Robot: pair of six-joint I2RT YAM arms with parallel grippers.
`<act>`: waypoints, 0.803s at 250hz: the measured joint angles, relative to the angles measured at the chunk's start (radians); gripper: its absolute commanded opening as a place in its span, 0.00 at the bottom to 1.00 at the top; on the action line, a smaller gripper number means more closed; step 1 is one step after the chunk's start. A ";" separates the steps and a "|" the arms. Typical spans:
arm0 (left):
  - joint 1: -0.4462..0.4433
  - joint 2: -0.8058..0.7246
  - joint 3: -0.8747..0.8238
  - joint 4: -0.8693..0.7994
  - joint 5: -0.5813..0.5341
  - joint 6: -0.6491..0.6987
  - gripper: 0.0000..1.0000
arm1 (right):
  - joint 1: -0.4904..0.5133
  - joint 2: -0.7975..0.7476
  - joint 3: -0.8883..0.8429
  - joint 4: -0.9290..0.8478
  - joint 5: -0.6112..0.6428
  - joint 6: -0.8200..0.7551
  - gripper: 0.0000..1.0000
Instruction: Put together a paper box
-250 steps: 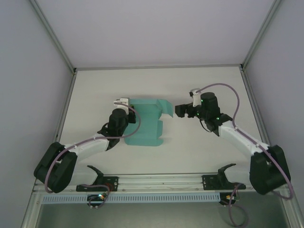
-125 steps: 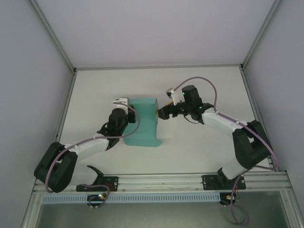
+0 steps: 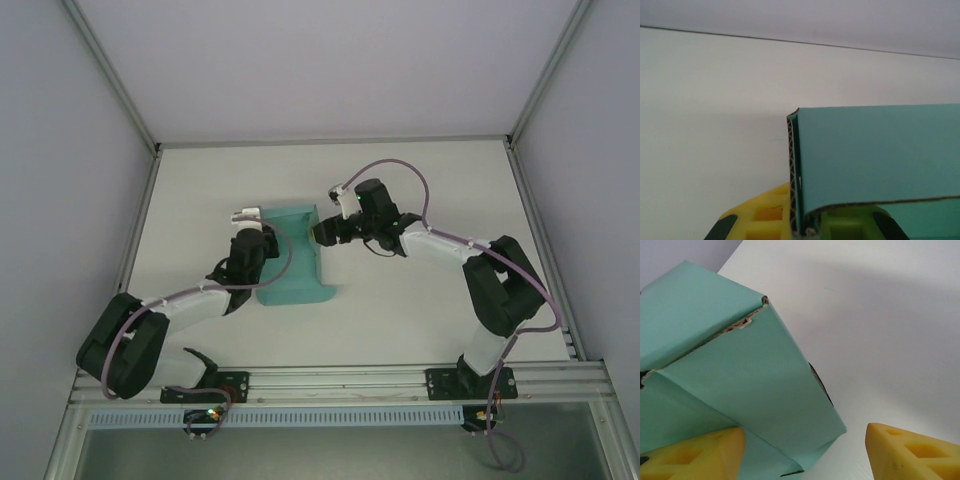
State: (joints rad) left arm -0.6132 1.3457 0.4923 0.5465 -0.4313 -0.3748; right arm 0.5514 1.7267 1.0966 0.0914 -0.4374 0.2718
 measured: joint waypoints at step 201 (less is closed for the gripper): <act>0.000 -0.015 0.039 -0.135 -0.066 -0.107 0.00 | 0.028 0.002 -0.002 0.035 0.036 0.228 0.66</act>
State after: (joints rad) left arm -0.6136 1.3304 0.5312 0.4114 -0.4976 -0.4820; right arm 0.5797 1.7290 1.0950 0.1268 -0.4011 0.4995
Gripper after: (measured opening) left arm 0.079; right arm 0.612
